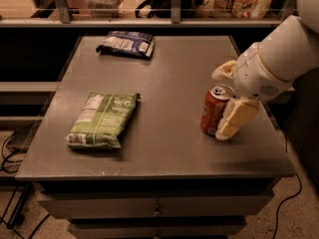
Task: Move coke can near blue chip bag
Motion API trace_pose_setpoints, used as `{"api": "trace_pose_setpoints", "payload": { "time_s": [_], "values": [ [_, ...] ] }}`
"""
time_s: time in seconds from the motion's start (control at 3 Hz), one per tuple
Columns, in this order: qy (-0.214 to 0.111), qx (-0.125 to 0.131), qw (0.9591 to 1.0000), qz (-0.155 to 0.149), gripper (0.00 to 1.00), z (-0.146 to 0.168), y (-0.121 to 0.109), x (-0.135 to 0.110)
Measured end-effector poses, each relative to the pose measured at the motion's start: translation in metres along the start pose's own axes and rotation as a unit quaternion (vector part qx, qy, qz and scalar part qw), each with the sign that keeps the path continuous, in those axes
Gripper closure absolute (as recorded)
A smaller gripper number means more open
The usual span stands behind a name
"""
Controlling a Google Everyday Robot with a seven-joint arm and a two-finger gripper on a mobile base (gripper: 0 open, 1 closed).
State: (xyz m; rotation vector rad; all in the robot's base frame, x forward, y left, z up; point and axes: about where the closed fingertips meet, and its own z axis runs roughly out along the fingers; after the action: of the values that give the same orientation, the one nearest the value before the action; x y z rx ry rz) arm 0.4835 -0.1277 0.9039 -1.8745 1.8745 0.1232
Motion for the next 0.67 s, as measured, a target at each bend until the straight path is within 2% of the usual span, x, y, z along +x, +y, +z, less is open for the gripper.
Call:
{"api": "trace_pose_setpoints", "payload": {
  "time_s": [0.33, 0.67],
  "values": [
    [0.013, 0.002, 0.9999, -0.005, 0.42, 0.0063, -0.0026, 0.0011],
    [0.012, 0.004, 0.9999, -0.005, 0.65, 0.0046, -0.0091, -0.0024]
  ]
}}
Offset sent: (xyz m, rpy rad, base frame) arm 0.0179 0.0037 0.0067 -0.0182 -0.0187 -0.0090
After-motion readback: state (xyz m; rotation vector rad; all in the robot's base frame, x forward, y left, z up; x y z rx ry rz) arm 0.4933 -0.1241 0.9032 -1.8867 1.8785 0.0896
